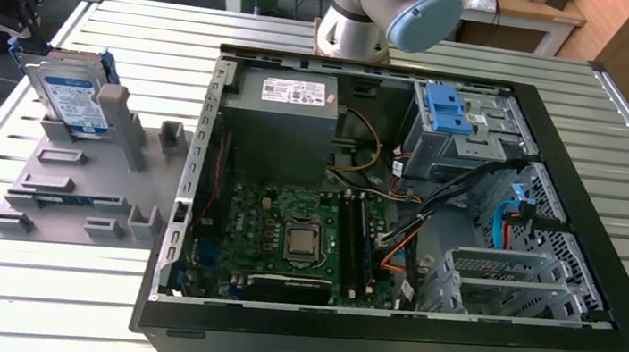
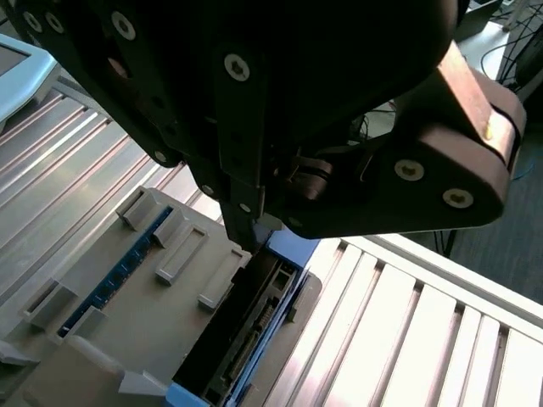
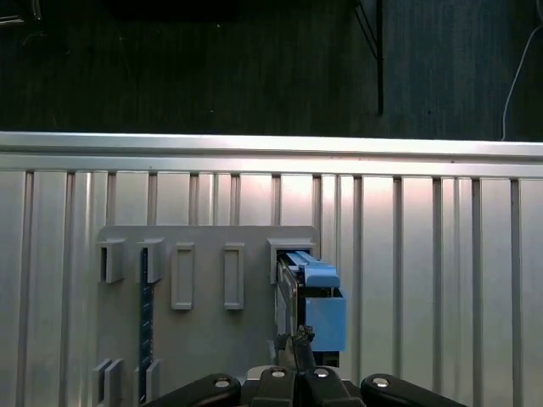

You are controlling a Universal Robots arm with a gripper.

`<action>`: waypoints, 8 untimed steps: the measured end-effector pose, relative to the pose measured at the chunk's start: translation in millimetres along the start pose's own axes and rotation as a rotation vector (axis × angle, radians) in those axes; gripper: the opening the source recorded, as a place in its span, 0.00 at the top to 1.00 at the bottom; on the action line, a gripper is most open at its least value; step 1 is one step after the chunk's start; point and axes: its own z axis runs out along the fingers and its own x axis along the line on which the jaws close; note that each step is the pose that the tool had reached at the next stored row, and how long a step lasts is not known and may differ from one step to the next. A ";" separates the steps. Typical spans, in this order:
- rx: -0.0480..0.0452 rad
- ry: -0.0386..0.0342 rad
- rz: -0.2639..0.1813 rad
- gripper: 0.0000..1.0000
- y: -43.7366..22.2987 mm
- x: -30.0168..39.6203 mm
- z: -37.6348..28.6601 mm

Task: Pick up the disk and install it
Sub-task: 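Pick up the disk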

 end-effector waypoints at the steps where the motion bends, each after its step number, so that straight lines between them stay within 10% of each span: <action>1: -0.0001 -0.0008 0.000 0.89 0.1 0.0 0.1; 8: 0.0017 -0.0032 0.008 0.65 3.7 -3.3 1.3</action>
